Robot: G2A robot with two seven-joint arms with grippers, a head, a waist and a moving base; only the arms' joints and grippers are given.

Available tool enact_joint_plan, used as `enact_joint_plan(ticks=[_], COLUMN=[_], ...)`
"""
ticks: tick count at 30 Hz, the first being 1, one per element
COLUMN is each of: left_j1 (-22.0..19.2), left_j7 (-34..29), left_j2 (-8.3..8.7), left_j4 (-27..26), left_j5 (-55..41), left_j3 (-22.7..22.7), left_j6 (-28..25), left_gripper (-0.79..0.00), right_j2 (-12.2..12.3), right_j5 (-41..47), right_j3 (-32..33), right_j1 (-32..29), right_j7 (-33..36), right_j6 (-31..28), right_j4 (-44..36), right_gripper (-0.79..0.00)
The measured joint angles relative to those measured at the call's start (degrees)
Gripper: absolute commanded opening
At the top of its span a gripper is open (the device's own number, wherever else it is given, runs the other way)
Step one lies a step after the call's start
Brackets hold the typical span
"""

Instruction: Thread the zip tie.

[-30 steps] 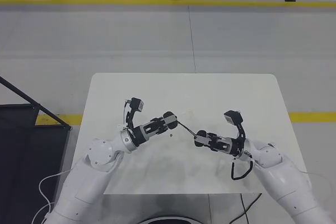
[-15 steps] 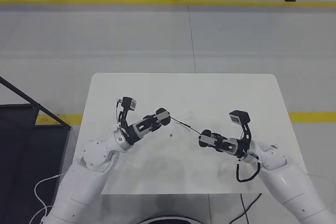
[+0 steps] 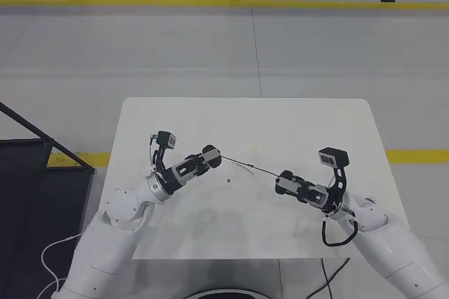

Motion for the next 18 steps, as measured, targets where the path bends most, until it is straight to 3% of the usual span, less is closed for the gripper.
enact_joint_plan(ticks=[18], left_j1=[0.2], left_j7=[0.0], left_j2=[0.08], left_j4=[0.2], left_j5=[-0.4], left_j3=[-0.3], left_j6=[0.1], left_gripper=[-0.785], right_j2=[2.9], right_j5=[3.9], right_j3=[-3.1], right_j1=[1.6], right_j7=[-0.8], right_j6=[-0.8], right_j4=[-1.3], right_gripper=[-0.785])
